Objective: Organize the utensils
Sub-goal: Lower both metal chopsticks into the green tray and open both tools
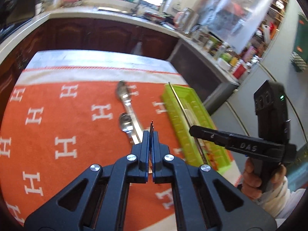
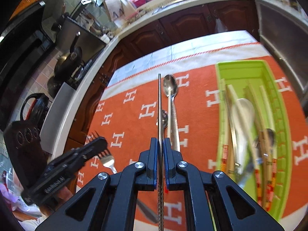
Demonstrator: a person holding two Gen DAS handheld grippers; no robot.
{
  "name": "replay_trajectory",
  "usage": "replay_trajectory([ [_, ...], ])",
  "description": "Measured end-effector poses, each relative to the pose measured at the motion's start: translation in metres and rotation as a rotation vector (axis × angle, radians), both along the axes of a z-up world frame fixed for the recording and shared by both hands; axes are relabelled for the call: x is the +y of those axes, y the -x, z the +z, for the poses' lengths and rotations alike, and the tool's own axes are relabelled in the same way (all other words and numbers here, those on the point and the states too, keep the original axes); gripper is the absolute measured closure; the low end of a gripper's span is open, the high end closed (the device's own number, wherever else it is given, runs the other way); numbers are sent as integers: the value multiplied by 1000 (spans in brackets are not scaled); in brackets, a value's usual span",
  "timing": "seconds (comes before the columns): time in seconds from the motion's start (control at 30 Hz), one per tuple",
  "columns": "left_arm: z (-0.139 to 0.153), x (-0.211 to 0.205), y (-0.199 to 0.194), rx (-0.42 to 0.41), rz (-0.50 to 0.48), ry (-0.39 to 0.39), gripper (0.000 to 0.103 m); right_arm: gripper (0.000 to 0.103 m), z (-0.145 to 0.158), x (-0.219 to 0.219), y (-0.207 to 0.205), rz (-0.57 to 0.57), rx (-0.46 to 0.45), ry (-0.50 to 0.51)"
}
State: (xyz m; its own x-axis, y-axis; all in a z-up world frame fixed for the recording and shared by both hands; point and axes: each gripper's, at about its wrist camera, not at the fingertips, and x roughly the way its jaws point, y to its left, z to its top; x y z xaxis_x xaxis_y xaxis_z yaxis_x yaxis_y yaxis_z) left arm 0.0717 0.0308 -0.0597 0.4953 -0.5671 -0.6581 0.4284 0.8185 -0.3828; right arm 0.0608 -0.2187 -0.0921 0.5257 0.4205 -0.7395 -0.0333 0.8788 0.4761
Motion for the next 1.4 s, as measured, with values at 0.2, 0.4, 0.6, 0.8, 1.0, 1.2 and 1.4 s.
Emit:
replay_trajectory([
  [0.2,41,-54,-3,-47,-142,-48,103,98,23,-56,38,-108,-42,20],
  [0.4,40,-127,-21,-33,-289,-153,103,98,26,-113,62,-200,-51,43],
  [0.6,6,-178,-44,1,-371,-279,103,98,2,-146,58,-235,-17,51],
  [0.8,-29,-209,-69,30,-364,-365,103,97,-32,-152,28,-204,38,94],
  [1.0,-46,-216,-89,77,-292,-344,103,78,-53,-141,5,-164,58,132],
  [1.2,-37,-194,-82,62,-205,-329,103,78,-58,-114,-13,-87,44,187],
  [1.4,-35,-154,-69,105,-133,-296,103,84,-80,-92,-34,-31,87,243],
])
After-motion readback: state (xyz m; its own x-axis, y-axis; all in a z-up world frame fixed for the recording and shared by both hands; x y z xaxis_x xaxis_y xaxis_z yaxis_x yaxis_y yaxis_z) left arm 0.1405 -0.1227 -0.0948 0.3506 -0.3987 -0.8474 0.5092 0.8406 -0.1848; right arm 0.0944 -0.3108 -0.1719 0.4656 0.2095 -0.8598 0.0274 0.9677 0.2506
